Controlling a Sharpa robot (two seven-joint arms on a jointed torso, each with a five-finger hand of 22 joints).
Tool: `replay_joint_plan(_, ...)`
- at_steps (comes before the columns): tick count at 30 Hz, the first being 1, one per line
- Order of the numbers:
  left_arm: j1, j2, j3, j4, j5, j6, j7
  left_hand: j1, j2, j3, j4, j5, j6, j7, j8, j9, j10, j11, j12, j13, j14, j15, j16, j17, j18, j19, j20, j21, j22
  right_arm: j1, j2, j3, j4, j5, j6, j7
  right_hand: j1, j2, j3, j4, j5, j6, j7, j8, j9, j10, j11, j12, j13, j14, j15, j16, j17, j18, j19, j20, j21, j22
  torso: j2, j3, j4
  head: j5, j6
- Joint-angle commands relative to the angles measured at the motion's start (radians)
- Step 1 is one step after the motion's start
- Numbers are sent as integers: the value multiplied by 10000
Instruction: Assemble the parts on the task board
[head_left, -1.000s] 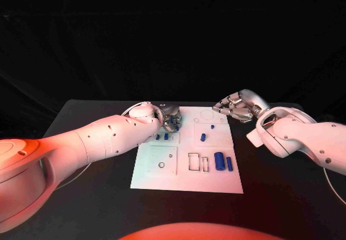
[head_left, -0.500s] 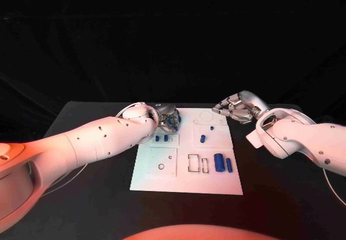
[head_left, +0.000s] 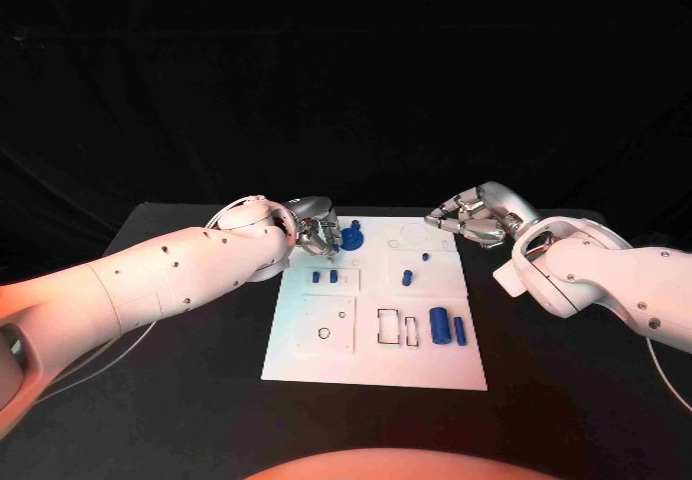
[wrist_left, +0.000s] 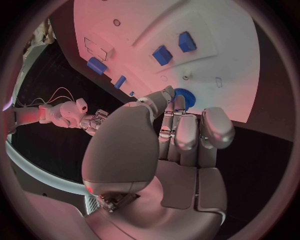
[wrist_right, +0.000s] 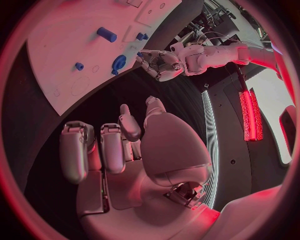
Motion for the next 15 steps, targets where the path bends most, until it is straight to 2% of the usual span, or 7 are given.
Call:
replay_joint_plan(1, 15, -72, 14, 27, 258, 254, -120, -102, 6, -7, -14, 1, 73, 1, -67, 17, 85, 8, -42, 1, 0, -40, 57, -15, -168, -51, 12, 35, 10, -20, -12, 0, 2, -65, 54, 80, 64, 33, -14, -20, 63, -47, -24, 51, 12, 66, -5, 30, 13, 493, -53, -46, 174, 69, -3, -89, -44, 1508, 12, -4, -5, -13, -1)
replay_joint_plan(6, 13, -128, 15, -101, 286, 522, -164, -108, 5, -8, -14, 1, 76, -1, -69, 17, 89, 7, -46, 2, 0, -41, 57, -17, -168, -52, 12, 35, 10, -30, -10, 0, 1, -65, 59, 78, 64, 33, -14, -20, 63, -47, -24, 51, 12, 66, -5, 30, 13, 493, -53, -46, 174, 69, -3, -89, -44, 1508, 12, -8, -3, 37, -21)
replay_joint_plan(15, -14, -15, 10, -371, 297, 772, -228, -131, -2, -13, -10, 1, 78, -5, -79, 15, 93, 7, -64, 2, -2, -42, 55, -26, -166, -57, 13, 32, 5, -37, 9, 0, 0, -65, 61, 85, 64, 33, -14, -20, 63, -47, -24, 51, 12, 66, -5, 30, 13, 493, -53, -46, 174, 69, -3, -89, -44, 1508, 16, -7, -21, 66, -38)
